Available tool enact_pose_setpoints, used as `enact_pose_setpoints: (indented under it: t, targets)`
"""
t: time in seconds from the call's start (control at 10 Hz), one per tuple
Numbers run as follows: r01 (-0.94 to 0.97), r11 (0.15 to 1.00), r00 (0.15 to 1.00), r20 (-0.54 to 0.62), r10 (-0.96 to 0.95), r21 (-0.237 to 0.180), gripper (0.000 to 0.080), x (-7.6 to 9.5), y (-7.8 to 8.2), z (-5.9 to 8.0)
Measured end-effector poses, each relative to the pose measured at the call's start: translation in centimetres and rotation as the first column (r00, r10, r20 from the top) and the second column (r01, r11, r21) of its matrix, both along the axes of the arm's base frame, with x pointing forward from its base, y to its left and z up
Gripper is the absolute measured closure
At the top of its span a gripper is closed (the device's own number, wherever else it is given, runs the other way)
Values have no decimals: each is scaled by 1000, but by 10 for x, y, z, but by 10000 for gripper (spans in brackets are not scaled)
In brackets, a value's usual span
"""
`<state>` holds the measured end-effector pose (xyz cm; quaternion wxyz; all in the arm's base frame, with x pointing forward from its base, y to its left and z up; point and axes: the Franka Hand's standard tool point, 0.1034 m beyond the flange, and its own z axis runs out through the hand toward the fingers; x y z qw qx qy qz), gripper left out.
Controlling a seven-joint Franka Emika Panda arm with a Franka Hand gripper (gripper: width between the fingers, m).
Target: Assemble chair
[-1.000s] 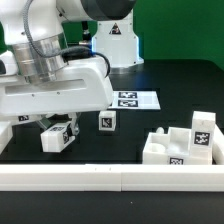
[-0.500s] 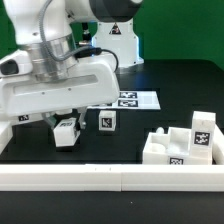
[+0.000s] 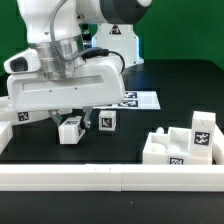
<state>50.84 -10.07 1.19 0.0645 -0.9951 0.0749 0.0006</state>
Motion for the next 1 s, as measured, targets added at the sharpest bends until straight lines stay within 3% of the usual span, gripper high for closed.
enact_pose_setpoints:
  t: [0.1,0.3,0.4,0.6,0.8,1.0]
  targets:
    - [0,1000,1000,-1,0,0,430,0,0,0]
    - [1,1000,1000,-2,-1,0,193,-1,0,-1]
    - [1,1000,1000,-2,-1,0,163,-1,0,-1]
    - [0,1000,999,-33,1,17,152,-2,2,-1]
    - [3,1000,998,-61,-1,30,151,11,-2,4]
    - [3,997,974,-224,16,83,151,12,3,7]
